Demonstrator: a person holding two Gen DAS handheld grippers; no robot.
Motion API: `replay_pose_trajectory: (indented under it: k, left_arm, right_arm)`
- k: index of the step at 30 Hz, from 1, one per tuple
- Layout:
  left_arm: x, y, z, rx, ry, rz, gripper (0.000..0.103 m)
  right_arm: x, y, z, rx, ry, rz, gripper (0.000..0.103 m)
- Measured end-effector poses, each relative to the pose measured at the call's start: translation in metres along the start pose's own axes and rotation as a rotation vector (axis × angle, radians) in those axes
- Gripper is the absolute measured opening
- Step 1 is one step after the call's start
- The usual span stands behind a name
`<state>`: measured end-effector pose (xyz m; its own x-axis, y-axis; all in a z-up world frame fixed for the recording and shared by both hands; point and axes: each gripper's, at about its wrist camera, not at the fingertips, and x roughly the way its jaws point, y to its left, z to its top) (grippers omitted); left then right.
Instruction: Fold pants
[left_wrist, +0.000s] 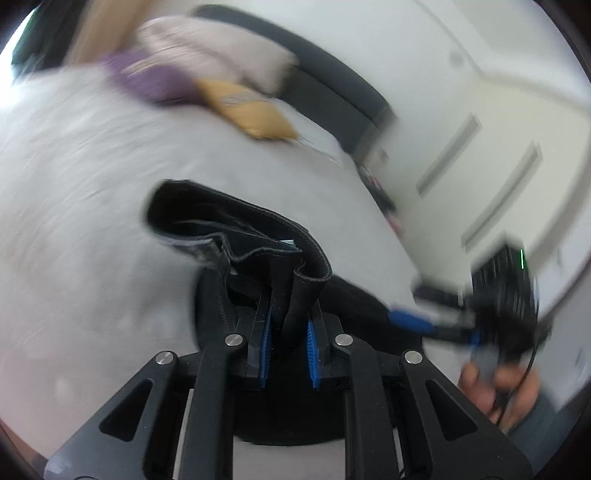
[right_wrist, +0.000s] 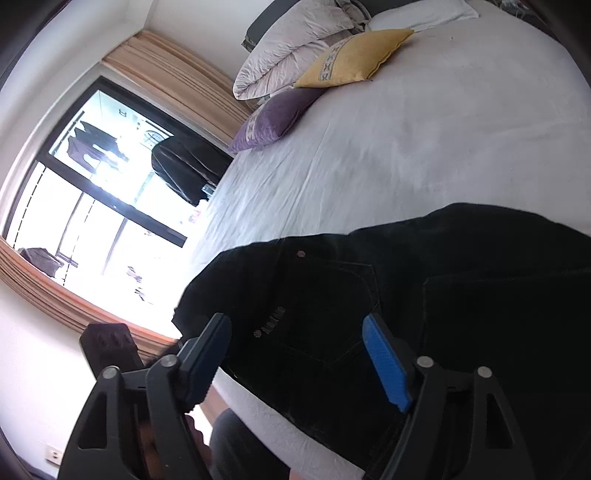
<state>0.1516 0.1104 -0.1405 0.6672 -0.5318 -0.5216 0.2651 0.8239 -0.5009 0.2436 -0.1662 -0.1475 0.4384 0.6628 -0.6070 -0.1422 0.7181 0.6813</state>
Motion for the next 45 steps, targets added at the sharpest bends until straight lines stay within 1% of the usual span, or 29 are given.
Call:
replay_pose_trajectory:
  k: [1,3,6,7,9,10,13,14,16,17,19,20,22,24,25,26,27,29,30,33,34,41,45]
  left_arm:
    - [0.006,-0.015,-0.004,0.046,0.015,-0.002,0.014]
    - [0.024,-0.05,-0.019,0.156,0.066,-0.009,0.014]
    - [0.044,-0.086,-0.038,0.252,0.118,-0.021,0.014]
    - [0.047,-0.094,-0.043,0.281,0.128,-0.021,0.014]
    - [0.058,-0.12,-0.06,0.384,0.163,-0.017,0.014]
    - [0.062,-0.128,-0.066,0.416,0.178,-0.017,0.014]
    - [0.074,-0.143,-0.082,0.448,0.223,-0.038,0.014]
    - [0.075,-0.147,-0.087,0.455,0.231,-0.043,0.014]
    - [0.075,-0.153,-0.093,0.47,0.238,-0.049,0.014]
    - [0.075,-0.156,-0.096,0.478,0.239,-0.05,0.014]
    - [0.074,-0.163,-0.1,0.499,0.237,-0.046,0.014]
    - [0.072,-0.166,-0.102,0.513,0.234,-0.041,0.014]
    - [0.072,-0.173,-0.107,0.535,0.233,-0.035,0.014]
    - [0.074,-0.178,-0.111,0.535,0.243,-0.035,0.014]
    - [0.073,-0.179,-0.11,0.536,0.247,-0.033,0.014]
    - [0.074,-0.181,-0.11,0.536,0.249,-0.033,0.014]
    - [0.077,-0.182,-0.109,0.533,0.253,-0.032,0.014]
    - [0.082,-0.186,-0.106,0.519,0.266,-0.032,0.014]
    - [0.09,-0.182,-0.094,0.516,0.272,-0.03,0.014]
    - [0.095,-0.191,-0.09,0.519,0.285,-0.026,0.014]
    - [0.099,-0.183,-0.085,0.52,0.289,-0.025,0.014]
    - [0.111,-0.207,-0.075,0.514,0.314,-0.04,0.014]
    - [0.117,-0.225,-0.076,0.513,0.333,-0.054,0.014]
  right_arm:
    - [-0.009,-0.006,0.004,0.002,-0.002,0.02,0.085]
    - [-0.019,-0.019,0.01,0.024,0.014,0.056,0.095]
    - [-0.027,-0.039,0.015,0.073,0.064,0.078,0.095]
    - [-0.03,-0.044,0.016,0.075,0.077,0.078,0.095]
    - [-0.039,-0.051,0.016,0.048,0.084,0.057,0.095]
    - [-0.041,-0.053,0.016,0.037,0.087,0.046,0.095]
    - [-0.044,-0.061,0.011,0.041,0.1,0.033,0.095]
    - [-0.044,-0.064,0.009,0.041,0.106,0.014,0.095]
    - [-0.039,-0.075,0.006,0.044,0.133,-0.068,0.095]
    - [-0.036,-0.083,0.003,0.065,0.149,-0.097,0.095]
    - [-0.032,-0.099,-0.002,0.133,0.17,-0.101,0.095]
    - [-0.033,-0.106,-0.004,0.166,0.163,-0.08,0.093]
    - [-0.035,-0.112,-0.006,0.19,0.139,-0.054,0.086]
    - [-0.037,-0.113,-0.007,0.178,0.131,-0.032,0.069]
    - [-0.037,-0.112,-0.006,0.166,0.133,-0.029,0.063]
    - [-0.037,-0.111,-0.006,0.153,0.136,-0.039,0.051]
    - [-0.037,-0.11,-0.005,0.136,0.137,-0.054,0.042]
    - [-0.041,-0.108,-0.003,0.116,0.127,-0.065,0.034]
    - [-0.044,-0.108,-0.003,0.114,0.117,-0.064,0.03]
    - [-0.052,-0.109,-0.003,0.102,0.093,-0.069,0.025]
    - [-0.054,-0.109,-0.003,0.097,0.086,-0.073,0.025]
    - [-0.065,-0.113,0.002,0.114,0.056,-0.081,0.024]
    - [-0.076,-0.12,0.0,0.123,0.042,-0.09,0.024]
